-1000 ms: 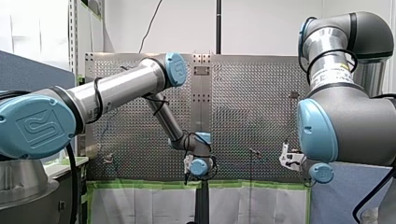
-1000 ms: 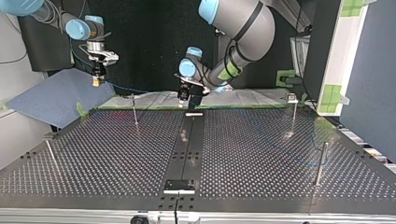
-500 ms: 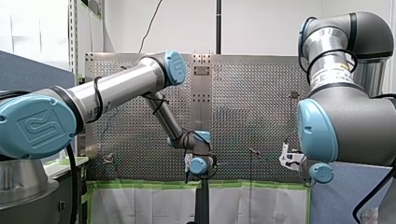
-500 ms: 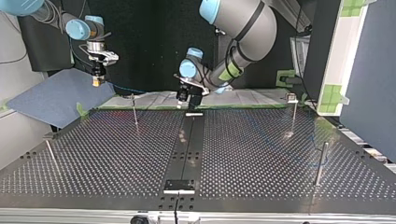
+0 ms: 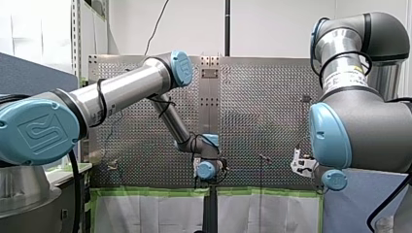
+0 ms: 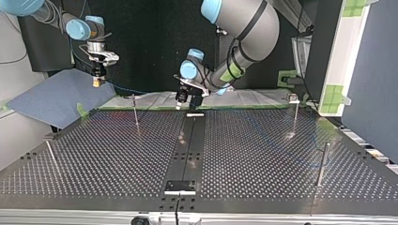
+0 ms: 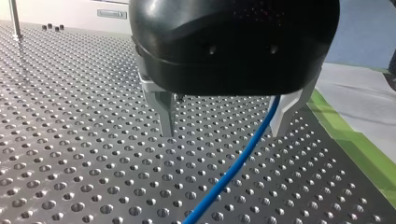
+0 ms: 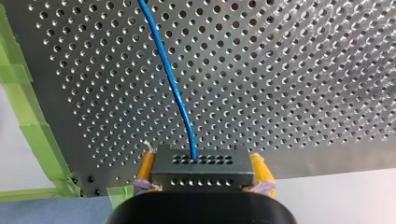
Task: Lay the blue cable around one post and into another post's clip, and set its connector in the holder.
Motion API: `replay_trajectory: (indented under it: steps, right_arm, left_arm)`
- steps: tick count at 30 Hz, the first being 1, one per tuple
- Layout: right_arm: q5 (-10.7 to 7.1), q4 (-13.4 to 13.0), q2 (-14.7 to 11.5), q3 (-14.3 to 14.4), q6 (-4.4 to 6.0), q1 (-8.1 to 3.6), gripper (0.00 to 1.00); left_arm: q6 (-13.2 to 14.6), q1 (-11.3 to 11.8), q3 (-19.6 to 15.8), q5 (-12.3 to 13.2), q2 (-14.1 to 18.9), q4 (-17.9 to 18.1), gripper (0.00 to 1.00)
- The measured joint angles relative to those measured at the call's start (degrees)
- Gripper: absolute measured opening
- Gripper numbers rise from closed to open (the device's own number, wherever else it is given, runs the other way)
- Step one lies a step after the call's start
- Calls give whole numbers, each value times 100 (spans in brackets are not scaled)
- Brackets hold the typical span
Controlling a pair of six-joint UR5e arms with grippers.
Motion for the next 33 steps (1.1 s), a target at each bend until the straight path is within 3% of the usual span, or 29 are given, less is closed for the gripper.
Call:
replay_trajectory:
  steps: [4,12,26,33]
  right_arm:
    - [-4,-27,1,-11,53,-2,0]
    - [-13,-35,2,-38,50,-5,0]
    - [0,-16,2,-85,49,-65,0]
    - [4,-19,2,-92,40,-85,0]
  left_arm:
    - [0,0,0,106,1,-9,100]
    - [6,-12,0,376,76,-18,100]
    - [123,-39,-33,471,98,-62,100]
    - [290,-8,-268,562,103,-52,100]
